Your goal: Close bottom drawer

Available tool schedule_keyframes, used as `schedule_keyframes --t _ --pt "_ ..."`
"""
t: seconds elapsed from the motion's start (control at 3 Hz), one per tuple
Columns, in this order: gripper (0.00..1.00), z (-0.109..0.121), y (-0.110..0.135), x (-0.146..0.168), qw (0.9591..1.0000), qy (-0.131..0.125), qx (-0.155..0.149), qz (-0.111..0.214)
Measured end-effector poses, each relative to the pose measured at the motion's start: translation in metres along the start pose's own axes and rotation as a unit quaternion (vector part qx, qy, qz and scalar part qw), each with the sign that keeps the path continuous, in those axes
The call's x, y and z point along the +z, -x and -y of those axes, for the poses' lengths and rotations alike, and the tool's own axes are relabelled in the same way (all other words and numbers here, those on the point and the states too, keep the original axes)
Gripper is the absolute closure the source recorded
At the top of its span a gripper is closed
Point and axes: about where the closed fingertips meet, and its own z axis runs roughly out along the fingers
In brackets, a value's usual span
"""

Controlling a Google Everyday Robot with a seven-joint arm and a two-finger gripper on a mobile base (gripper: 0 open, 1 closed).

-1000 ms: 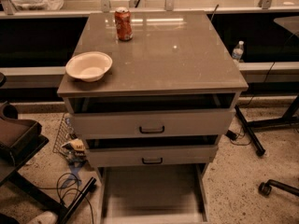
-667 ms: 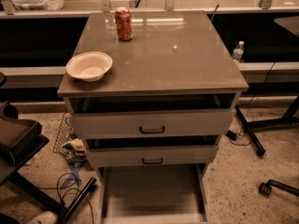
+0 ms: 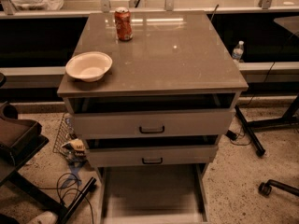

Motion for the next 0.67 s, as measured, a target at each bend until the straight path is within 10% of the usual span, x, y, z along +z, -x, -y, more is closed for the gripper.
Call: schedule_keyframes --t 0.67 --pt "1.0 0.008 -0.022 0.058 0.9971 0.023 0.002 0.073"
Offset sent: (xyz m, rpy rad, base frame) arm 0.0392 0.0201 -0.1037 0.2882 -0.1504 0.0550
